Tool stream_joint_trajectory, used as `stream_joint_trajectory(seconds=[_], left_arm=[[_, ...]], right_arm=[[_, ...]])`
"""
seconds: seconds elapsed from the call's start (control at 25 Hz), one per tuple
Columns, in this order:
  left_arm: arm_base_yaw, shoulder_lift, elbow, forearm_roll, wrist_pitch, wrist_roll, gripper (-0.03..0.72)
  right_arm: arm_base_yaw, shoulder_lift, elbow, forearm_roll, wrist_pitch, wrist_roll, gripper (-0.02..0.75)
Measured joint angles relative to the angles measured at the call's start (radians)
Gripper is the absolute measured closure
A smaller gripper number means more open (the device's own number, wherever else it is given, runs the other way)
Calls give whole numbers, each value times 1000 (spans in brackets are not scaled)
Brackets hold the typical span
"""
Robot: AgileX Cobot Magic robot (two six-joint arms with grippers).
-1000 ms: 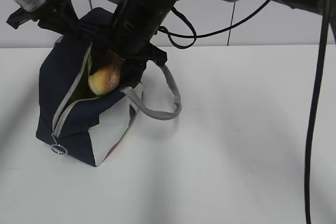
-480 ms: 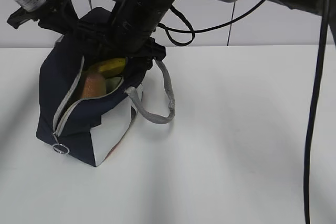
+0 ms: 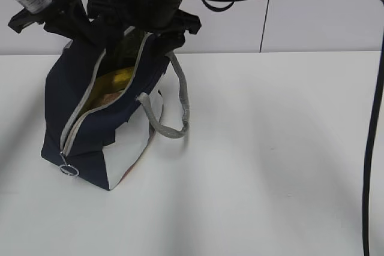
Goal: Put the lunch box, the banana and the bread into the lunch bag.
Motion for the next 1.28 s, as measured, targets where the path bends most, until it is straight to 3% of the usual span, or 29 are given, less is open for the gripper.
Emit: stream_joint_trajectory(seconds=[0.44,0.92,1.12,1.28], left_arm=[[0,0,0,0,0,0,691],[0,0,0,0,0,0,691],[0,0,0,0,0,0,691],[0,0,0,0,0,0,691]], right_arm=[[0,-60,-17,-62,15,-31,188],[0,-360,429,-202,15,-53,257],[-2,-438,615,-157,-92,-14,258],[-45,-466,773,32,-274,-23,258]])
